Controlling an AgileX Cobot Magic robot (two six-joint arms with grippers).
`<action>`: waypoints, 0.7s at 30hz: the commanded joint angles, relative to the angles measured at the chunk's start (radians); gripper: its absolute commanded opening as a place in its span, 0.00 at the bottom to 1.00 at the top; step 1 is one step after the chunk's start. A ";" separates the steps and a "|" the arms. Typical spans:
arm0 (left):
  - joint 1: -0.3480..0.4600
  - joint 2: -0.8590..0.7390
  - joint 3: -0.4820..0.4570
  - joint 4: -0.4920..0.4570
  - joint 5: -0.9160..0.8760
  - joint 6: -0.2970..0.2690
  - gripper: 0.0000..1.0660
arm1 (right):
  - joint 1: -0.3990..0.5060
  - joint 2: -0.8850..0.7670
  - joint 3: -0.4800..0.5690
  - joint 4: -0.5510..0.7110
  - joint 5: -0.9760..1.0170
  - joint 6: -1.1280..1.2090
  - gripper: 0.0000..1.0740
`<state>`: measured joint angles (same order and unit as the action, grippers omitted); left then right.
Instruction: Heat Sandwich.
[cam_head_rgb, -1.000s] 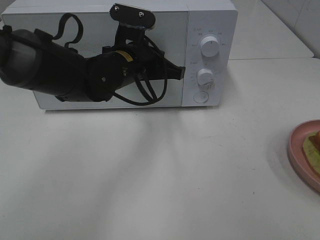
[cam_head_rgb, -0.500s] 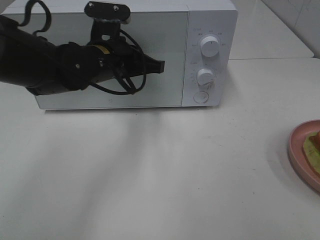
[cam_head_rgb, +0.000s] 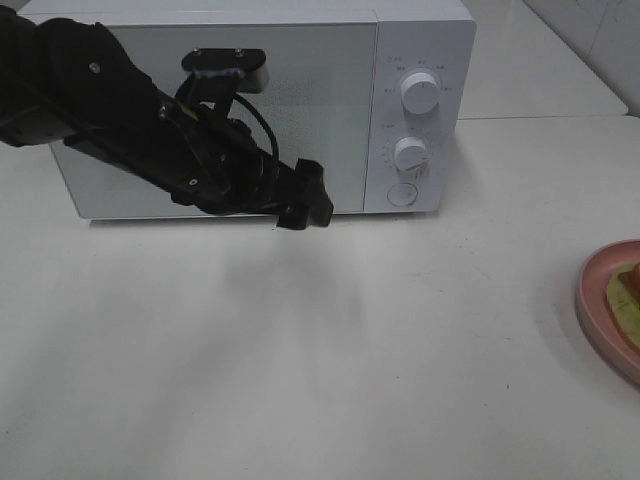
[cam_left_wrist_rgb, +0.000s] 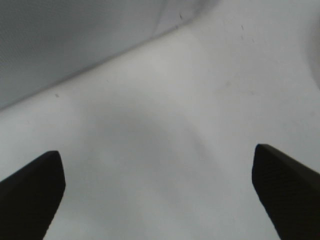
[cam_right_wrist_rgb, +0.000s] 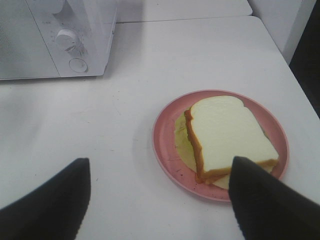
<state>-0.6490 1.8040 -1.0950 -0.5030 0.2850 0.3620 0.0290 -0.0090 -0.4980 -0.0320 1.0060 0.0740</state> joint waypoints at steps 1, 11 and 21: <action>-0.003 -0.045 0.000 0.049 0.179 0.000 0.91 | -0.005 -0.022 0.002 -0.004 -0.008 -0.005 0.70; 0.055 -0.160 0.000 0.094 0.536 -0.077 0.91 | -0.005 -0.022 0.002 -0.004 -0.008 -0.005 0.70; 0.323 -0.266 0.000 0.103 0.830 -0.102 0.91 | -0.005 -0.022 0.002 -0.004 -0.008 -0.005 0.70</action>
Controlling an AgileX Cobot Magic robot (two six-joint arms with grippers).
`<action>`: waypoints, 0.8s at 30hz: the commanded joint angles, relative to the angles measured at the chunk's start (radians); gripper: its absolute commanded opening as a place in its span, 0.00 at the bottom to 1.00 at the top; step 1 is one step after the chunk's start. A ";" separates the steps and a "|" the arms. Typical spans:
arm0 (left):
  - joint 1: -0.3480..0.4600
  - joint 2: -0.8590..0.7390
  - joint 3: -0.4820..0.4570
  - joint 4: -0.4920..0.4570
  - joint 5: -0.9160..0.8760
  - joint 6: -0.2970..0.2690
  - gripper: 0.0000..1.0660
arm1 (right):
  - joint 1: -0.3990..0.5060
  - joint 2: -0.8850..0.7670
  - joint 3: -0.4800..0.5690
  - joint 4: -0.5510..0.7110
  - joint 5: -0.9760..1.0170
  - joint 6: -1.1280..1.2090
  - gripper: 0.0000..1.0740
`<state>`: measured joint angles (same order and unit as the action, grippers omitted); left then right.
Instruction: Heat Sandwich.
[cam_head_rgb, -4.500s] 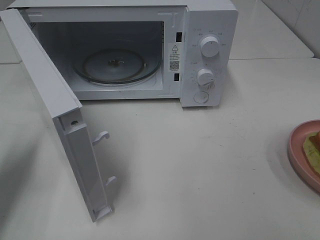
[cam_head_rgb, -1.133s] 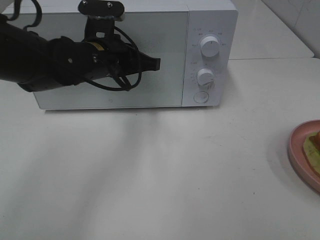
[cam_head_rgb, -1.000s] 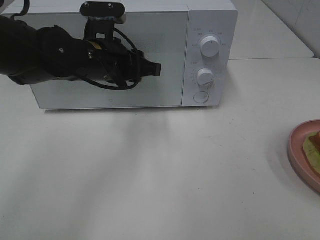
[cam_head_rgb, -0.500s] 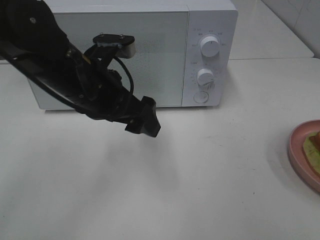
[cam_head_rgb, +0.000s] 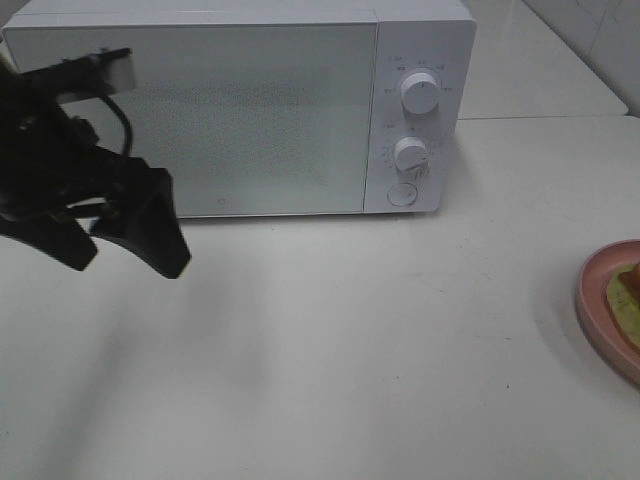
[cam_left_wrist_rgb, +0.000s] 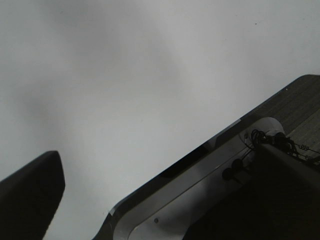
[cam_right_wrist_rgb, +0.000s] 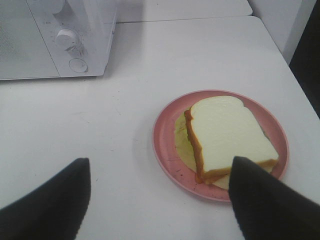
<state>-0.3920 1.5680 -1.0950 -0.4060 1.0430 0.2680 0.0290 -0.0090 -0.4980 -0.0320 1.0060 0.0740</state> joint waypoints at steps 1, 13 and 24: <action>0.097 -0.042 0.000 0.012 0.095 -0.008 0.91 | -0.005 -0.022 0.002 -0.004 -0.008 -0.005 0.70; 0.410 -0.261 0.000 0.177 0.198 -0.140 0.91 | -0.005 -0.022 0.002 -0.003 -0.008 -0.006 0.70; 0.433 -0.593 0.049 0.332 0.210 -0.223 0.91 | -0.005 -0.022 0.002 -0.003 -0.008 -0.006 0.70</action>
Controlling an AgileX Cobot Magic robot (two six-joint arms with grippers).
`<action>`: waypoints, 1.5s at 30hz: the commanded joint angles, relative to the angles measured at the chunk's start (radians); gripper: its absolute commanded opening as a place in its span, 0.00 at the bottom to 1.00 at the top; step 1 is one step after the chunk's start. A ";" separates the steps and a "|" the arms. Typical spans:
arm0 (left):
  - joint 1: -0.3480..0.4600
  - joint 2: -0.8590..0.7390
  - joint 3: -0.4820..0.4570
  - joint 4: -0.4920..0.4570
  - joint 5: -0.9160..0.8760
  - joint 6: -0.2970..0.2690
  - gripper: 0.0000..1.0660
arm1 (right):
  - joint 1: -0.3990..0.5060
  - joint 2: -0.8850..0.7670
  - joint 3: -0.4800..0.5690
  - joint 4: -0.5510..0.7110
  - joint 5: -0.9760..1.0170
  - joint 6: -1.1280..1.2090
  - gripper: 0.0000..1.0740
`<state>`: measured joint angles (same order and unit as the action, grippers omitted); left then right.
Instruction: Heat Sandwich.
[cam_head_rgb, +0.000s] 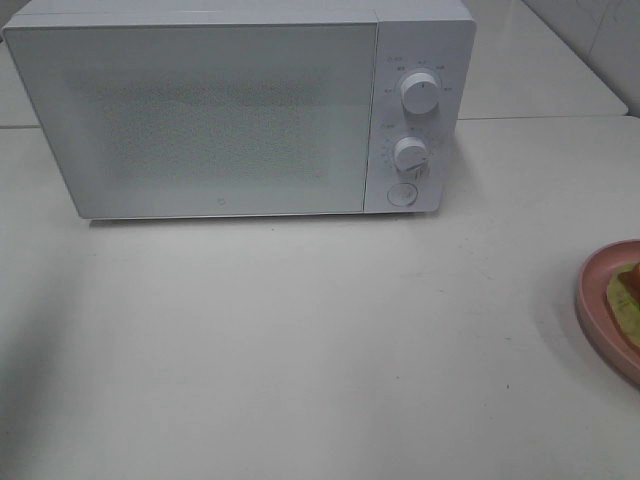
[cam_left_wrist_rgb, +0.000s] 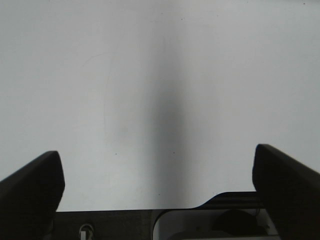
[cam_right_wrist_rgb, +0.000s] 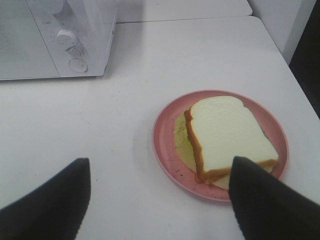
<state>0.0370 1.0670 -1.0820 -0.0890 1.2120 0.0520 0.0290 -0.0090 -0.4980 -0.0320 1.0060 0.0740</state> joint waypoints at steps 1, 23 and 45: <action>0.004 -0.092 0.036 0.015 0.041 -0.007 0.91 | -0.005 -0.022 0.002 -0.003 -0.008 -0.006 0.70; 0.004 -0.933 0.535 0.045 -0.086 -0.005 0.91 | -0.005 -0.022 0.002 -0.003 -0.008 -0.005 0.70; 0.006 -1.096 0.567 0.007 -0.143 -0.008 0.91 | -0.005 -0.014 0.002 -0.002 -0.008 -0.005 0.70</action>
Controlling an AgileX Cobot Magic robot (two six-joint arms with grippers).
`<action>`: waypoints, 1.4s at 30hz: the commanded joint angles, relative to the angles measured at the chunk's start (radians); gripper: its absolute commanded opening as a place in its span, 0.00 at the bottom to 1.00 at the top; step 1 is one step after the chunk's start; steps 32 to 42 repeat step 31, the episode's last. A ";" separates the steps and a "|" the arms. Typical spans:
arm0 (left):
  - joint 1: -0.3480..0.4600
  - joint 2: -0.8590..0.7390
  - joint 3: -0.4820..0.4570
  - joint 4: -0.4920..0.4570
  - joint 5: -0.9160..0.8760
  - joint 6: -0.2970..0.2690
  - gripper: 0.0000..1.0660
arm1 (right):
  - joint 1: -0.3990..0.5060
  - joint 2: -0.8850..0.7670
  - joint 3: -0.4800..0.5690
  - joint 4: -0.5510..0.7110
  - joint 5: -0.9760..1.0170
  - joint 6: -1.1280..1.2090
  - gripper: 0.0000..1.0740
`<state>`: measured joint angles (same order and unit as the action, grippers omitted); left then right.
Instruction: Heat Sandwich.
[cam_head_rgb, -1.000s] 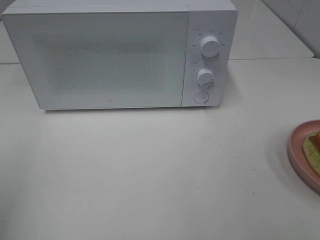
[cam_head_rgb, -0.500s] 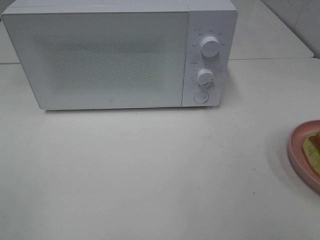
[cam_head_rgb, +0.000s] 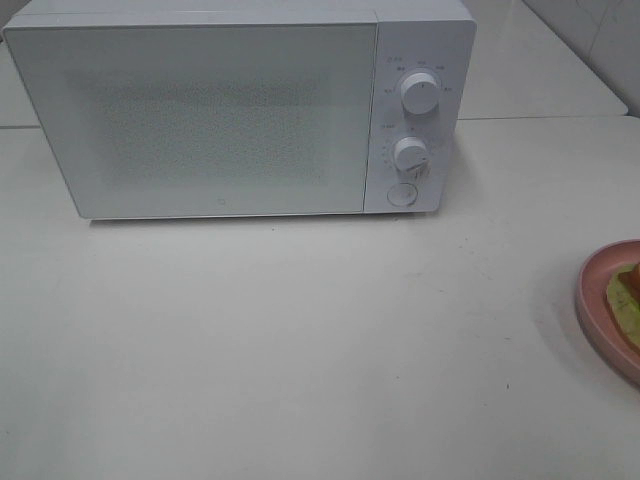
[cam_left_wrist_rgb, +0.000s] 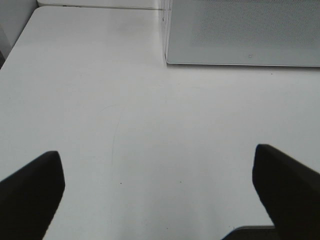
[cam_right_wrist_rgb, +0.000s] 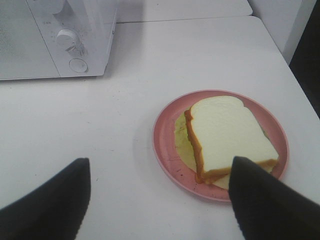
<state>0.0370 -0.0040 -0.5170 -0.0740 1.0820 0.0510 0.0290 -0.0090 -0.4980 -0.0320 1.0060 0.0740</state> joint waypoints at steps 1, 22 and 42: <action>0.006 -0.025 0.002 -0.008 -0.013 -0.007 0.91 | -0.005 -0.014 0.002 -0.002 -0.008 -0.005 0.70; 0.006 -0.025 0.002 -0.008 -0.013 -0.007 0.91 | -0.005 -0.014 0.002 -0.001 -0.008 -0.006 0.70; 0.006 -0.025 0.002 -0.008 -0.013 -0.007 0.91 | -0.005 -0.014 0.002 -0.001 -0.008 -0.006 0.70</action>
